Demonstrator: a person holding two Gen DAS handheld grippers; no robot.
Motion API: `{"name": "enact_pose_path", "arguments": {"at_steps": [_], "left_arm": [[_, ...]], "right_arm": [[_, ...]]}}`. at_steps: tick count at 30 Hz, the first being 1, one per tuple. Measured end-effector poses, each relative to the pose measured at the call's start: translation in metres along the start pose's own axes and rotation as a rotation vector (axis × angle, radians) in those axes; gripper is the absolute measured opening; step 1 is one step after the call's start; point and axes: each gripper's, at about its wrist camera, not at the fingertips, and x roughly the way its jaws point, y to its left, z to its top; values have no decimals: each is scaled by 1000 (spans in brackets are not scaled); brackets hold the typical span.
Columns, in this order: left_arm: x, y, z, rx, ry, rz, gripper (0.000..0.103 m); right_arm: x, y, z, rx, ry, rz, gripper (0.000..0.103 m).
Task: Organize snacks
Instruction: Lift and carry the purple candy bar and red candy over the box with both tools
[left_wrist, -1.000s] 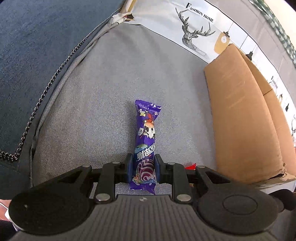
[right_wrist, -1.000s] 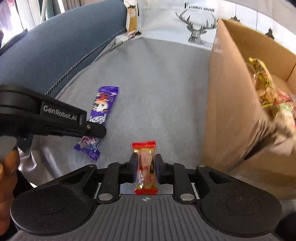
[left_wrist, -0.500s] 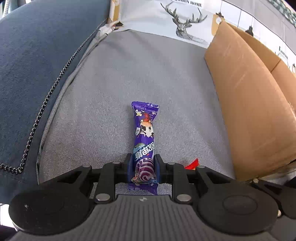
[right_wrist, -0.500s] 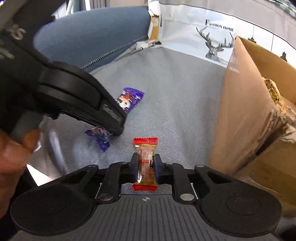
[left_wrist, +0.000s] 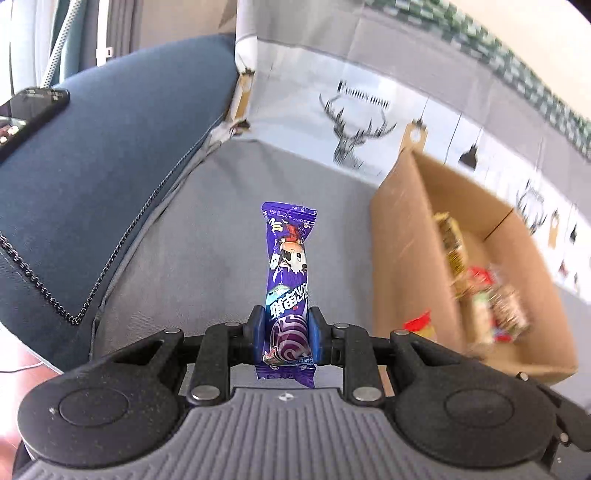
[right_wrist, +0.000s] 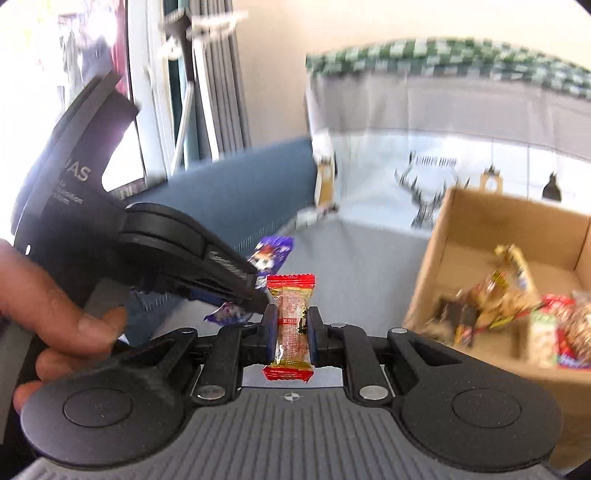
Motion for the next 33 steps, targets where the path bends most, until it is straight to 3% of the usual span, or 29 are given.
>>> {"name": "enact_pose_path", "arguments": {"at_steps": [10, 16, 22, 33], "left_arm": [[-30, -57, 15, 48, -80, -100, 26], [-23, -92, 10, 94, -86, -178, 26], [-13, -116, 11, 103, -89, -240, 26], [-9, -143, 22, 99, -135, -299, 26]], "right_arm": [[-62, -54, 19, 119, -208, -23, 17], [-88, -102, 35, 159, -314, -124, 17], [-91, -143, 29, 268, -367, -229, 17], [-86, -158, 20, 334, -415, -268, 17]]}}
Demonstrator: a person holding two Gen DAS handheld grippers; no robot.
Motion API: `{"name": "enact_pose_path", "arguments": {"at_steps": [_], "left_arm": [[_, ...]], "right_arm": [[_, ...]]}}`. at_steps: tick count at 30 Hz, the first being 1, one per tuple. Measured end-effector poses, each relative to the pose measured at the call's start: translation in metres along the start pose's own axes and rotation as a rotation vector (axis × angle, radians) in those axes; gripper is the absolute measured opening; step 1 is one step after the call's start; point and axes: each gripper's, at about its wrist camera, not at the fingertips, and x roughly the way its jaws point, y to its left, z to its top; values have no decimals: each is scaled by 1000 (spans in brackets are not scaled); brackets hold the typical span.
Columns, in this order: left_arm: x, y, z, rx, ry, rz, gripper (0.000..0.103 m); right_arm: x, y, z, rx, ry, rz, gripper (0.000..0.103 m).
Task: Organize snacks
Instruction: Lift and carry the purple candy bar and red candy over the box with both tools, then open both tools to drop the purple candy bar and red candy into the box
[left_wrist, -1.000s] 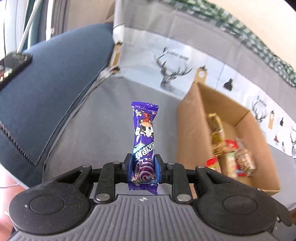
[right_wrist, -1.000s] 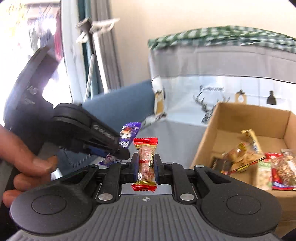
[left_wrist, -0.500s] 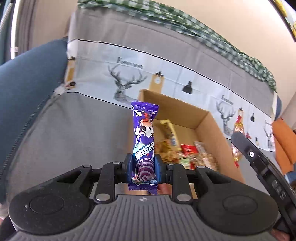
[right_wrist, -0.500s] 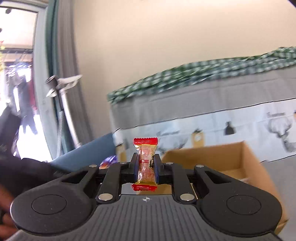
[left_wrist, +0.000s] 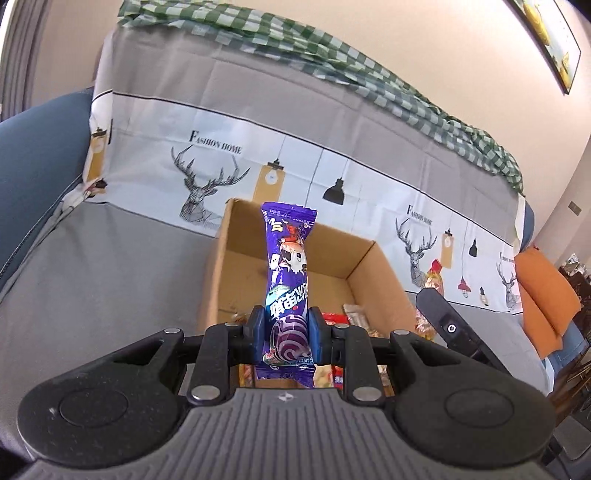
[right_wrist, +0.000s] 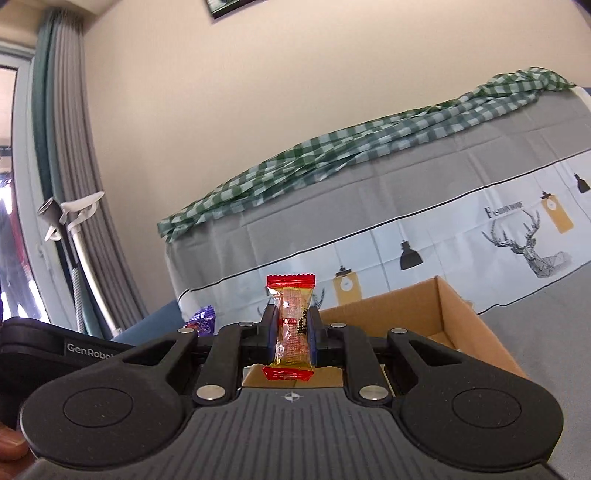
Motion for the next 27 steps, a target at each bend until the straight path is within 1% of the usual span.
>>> {"name": "enact_pose_path", "arguments": {"at_steps": [9, 14, 27], "left_arm": [[13, -20, 9, 33, 0, -23, 26], [21, -31, 10, 51, 7, -40, 26], [37, -58, 13, 98, 25, -78, 26]], "right_arm": [[-7, -15, 4, 47, -71, -78, 17], [-6, -23, 4, 74, -95, -130, 17], [-5, -24, 2, 74, -87, -129, 17]]}}
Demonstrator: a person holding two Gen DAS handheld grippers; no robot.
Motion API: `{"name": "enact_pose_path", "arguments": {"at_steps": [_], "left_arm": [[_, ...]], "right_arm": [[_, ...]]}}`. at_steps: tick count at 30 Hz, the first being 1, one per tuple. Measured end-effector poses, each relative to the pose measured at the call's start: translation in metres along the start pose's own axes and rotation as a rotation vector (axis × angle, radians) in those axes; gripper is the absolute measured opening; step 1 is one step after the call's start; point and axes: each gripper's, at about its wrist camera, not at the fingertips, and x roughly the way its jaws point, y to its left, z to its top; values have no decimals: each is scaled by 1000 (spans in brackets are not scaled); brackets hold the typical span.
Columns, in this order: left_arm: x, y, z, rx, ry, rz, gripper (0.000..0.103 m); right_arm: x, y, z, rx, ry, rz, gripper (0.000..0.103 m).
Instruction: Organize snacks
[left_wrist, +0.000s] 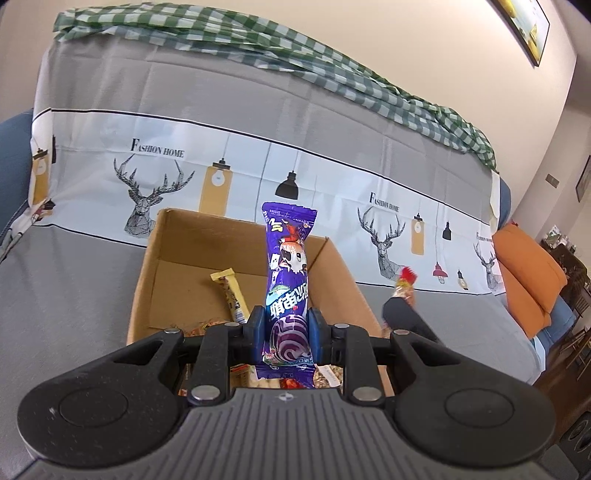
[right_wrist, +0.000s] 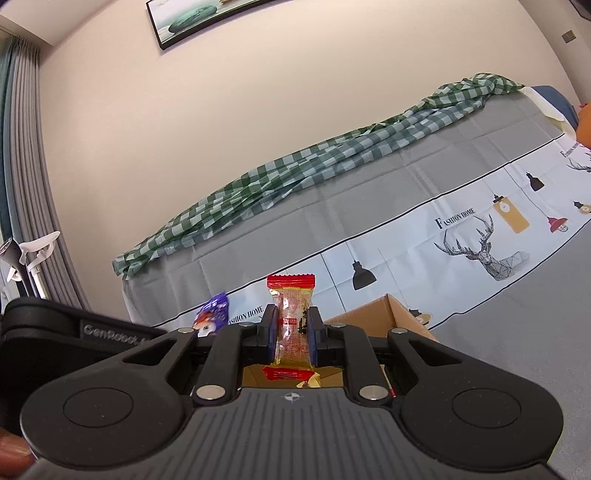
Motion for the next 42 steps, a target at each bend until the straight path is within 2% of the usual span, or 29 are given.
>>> {"name": "enact_pose_path", "arguments": {"at_steps": [2, 4, 5, 6, 7, 9, 13, 18, 22, 25, 27, 30, 33, 37, 42], "left_arm": [[1, -3, 3, 16, 13, 3, 26], [-3, 0, 4, 26, -4, -2, 37], [-9, 3, 3, 31, -26, -10, 47], [-15, 7, 2, 30, -48, -8, 57], [-21, 12, -1, 19, -62, -3, 61], [-32, 23, -8, -18, -74, 4, 71], [-53, 40, -29, -59, -78, 54, 80], [-66, 49, -55, -49, -22, 150, 81], [-73, 49, -72, -47, 5, 162, 85], [-71, 46, -83, -62, 36, 131, 85], [-69, 43, -90, -63, 43, 120, 96], [-64, 37, -99, -51, 40, 131, 102], [-57, 34, -109, -49, 51, 153, 102], [-45, 38, -120, -32, 83, 177, 102], [-33, 50, -126, -52, 121, 196, 102]], "right_arm": [[2, 0, 0, -1, 11, -5, 23], [4, -1, 0, 12, 32, -23, 50], [3, -3, 1, 22, 27, -33, 55], [2, -5, 2, 31, 19, -36, 65], [0, -6, 3, 35, 17, -39, 75], [-1, -5, 3, 25, 27, -48, 86], [-4, 5, 2, -29, 60, -62, 101], [-15, 19, 3, -117, 144, -82, 102], [-31, 24, 7, -201, 202, -116, 102], [-49, 18, 10, -253, 228, -156, 102], [-59, 7, 6, -266, 263, -195, 102], [-65, -9, -2, -250, 344, -275, 102], [-74, -19, -4, -238, 314, -257, 102], [-63, -25, -15, -221, 361, -273, 102], [-52, -16, -22, -266, 363, -255, 102]]}}
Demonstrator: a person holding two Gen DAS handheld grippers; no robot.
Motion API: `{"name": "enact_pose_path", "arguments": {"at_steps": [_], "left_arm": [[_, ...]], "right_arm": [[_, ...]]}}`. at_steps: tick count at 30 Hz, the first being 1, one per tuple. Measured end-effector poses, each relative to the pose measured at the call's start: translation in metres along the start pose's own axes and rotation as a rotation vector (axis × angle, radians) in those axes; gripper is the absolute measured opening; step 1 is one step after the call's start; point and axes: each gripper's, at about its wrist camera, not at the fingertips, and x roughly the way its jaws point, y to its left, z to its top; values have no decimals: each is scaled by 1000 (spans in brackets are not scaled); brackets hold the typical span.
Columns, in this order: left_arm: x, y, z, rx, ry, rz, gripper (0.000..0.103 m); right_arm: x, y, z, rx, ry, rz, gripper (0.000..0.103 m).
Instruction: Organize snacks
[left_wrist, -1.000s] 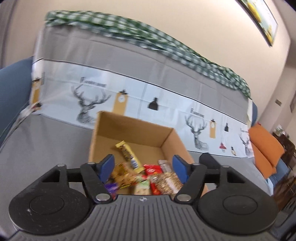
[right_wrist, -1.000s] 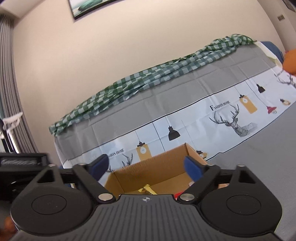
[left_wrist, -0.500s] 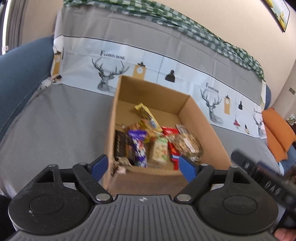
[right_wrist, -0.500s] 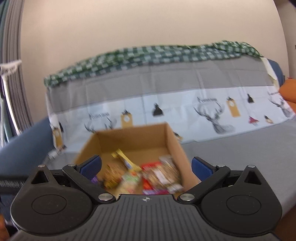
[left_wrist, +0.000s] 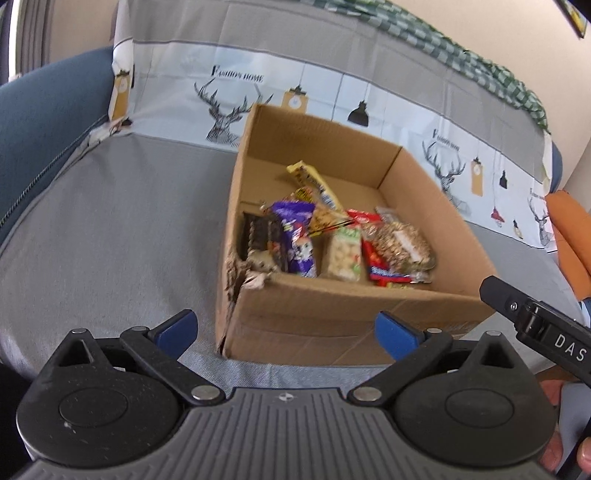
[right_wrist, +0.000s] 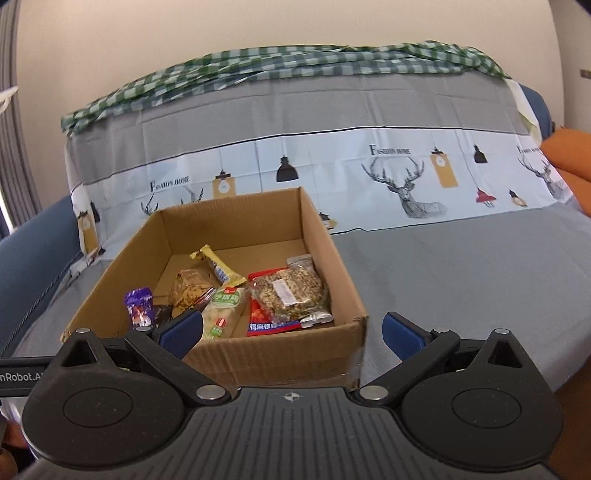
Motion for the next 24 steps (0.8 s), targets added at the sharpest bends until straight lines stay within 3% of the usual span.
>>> {"name": "enact_pose_path", "arguments": {"at_steps": [11, 24], "left_arm": [[11, 2, -1, 0, 10, 29, 102], [2, -11, -5, 53, -29, 23, 102]], "right_arm": [[17, 2, -3, -36, 21, 1, 102], [8, 14, -4, -80, -12, 27, 102]]}}
